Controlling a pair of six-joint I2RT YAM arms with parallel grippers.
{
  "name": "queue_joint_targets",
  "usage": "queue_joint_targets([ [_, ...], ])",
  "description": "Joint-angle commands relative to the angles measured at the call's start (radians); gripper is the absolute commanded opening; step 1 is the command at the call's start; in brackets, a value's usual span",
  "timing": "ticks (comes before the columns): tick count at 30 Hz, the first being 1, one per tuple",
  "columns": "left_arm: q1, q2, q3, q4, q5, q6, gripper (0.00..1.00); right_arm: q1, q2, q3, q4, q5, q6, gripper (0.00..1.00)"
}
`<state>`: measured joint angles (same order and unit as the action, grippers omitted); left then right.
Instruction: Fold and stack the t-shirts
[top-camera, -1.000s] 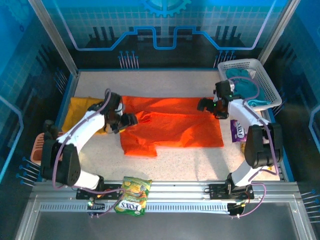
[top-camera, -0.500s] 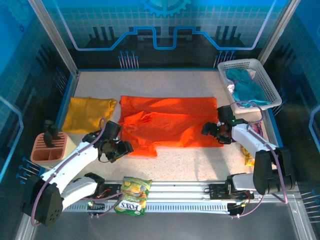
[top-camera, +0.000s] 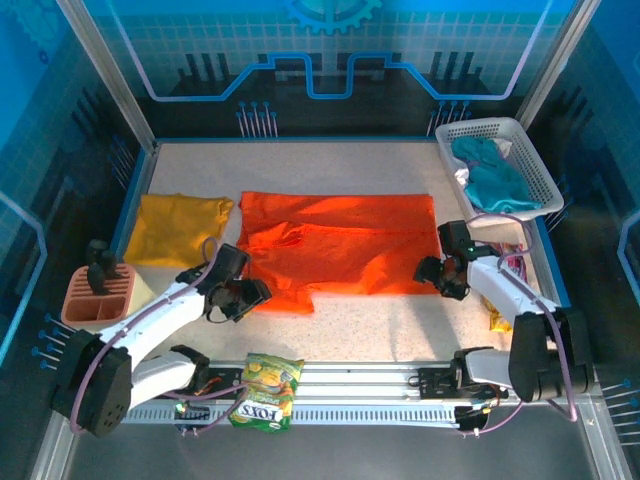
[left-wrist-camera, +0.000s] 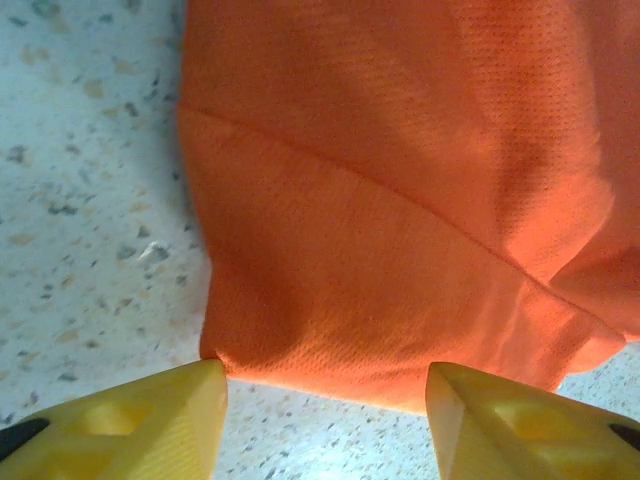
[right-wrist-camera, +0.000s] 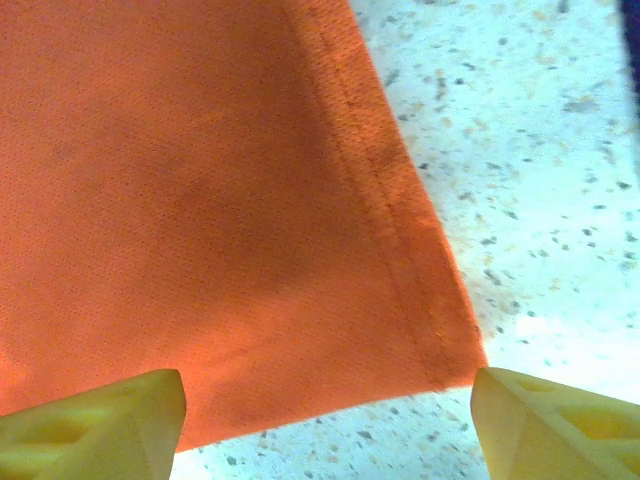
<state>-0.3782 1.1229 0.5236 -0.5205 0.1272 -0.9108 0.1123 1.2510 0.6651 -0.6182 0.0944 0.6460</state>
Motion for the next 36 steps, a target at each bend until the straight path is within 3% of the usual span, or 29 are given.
queue_joint_targets([
  [1, -0.011, 0.038, -0.003, 0.044, 0.003, -0.001, 0.54, -0.036, -0.040, -0.041, -0.059, 0.019, 0.023, 0.77],
  [9, -0.024, 0.049, -0.019, 0.031, -0.003, 0.010, 0.51, -0.078, 0.008, -0.068, -0.006, -0.027, 0.033, 0.74],
  [15, -0.023, 0.027, -0.020, -0.025, -0.044, 0.036, 0.63, -0.081, 0.081, -0.035, 0.047, -0.045, 0.032, 0.69],
  [22, -0.023, 0.069, -0.015, 0.024, -0.049, 0.037, 0.62, -0.084, 0.132, -0.002, 0.073, -0.050, 0.015, 0.54],
  [27, -0.023, 0.101, -0.003, 0.049, -0.048, 0.043, 0.52, -0.092, 0.138, -0.017, 0.110, -0.070, 0.013, 0.39],
  [28, -0.022, 0.099, 0.002, 0.050, -0.055, 0.042, 0.50, -0.093, 0.139, -0.019, 0.117, -0.073, 0.011, 0.30],
  [36, -0.025, 0.073, 0.037, 0.038, -0.070, 0.026, 0.18, -0.100, 0.167, -0.006, 0.145, -0.094, -0.002, 0.11],
])
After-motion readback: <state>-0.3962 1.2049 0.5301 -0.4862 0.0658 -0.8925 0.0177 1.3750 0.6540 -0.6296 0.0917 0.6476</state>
